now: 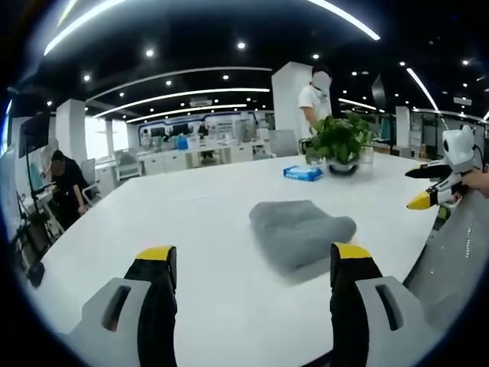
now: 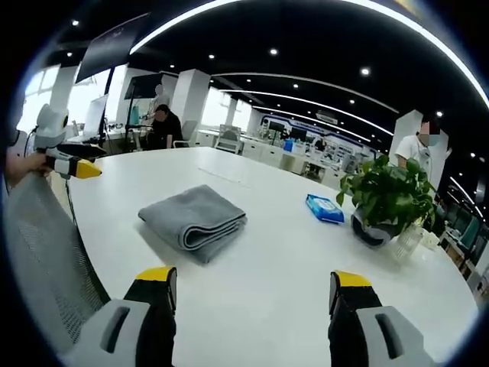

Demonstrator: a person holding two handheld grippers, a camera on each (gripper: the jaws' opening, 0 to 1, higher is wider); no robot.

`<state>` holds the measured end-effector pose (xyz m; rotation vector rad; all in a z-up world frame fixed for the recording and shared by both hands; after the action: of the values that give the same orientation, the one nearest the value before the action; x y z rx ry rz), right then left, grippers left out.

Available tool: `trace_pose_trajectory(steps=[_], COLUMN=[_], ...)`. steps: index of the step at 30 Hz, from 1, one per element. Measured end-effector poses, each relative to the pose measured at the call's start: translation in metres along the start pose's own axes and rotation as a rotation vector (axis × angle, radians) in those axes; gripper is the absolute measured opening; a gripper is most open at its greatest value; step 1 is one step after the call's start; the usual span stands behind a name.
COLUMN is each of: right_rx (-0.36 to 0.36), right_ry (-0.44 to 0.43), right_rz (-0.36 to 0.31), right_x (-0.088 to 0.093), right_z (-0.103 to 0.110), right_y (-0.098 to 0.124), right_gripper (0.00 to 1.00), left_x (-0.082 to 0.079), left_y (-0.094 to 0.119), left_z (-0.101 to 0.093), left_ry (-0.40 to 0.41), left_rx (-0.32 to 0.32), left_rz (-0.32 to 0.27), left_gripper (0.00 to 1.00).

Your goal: Open the folded towel by lifting each exposed corner and separating the folded layers until the towel lies flat within the target outline without major curled edges

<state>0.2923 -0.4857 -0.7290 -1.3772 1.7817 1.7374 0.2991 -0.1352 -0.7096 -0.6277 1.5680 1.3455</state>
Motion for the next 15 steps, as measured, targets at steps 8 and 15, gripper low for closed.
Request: trace_pose_trajectory(steps=[8,15], right_rx=[0.016,0.082], right_ry=[-0.035,-0.008], right_rz=[-0.009,-0.001], right_x=[0.000,0.000], right_z=[-0.006,-0.014], right_y=[0.001,0.004], right_gripper=[0.82,0.82], left_x=[0.000,0.002], left_y=[0.000,-0.002], left_z=[-0.001,-0.006], left_ry=[-0.010,-0.039], left_rx=[0.002,0.011], left_rz=[0.004,0.022], left_gripper=[0.82,0.86])
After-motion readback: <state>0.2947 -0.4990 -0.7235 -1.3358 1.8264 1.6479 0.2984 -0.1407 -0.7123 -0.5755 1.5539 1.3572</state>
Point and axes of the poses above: the point that each gripper's makers call its tool centre point, and the gripper's own axes: y roughly backward along the fingers, z roughly to its left, x roughly out of its underside, the point moved 3 cm from there along y, roughly backward along the fingers, and after that the axes turned 15 degrees about z, right-handed, at the moved point
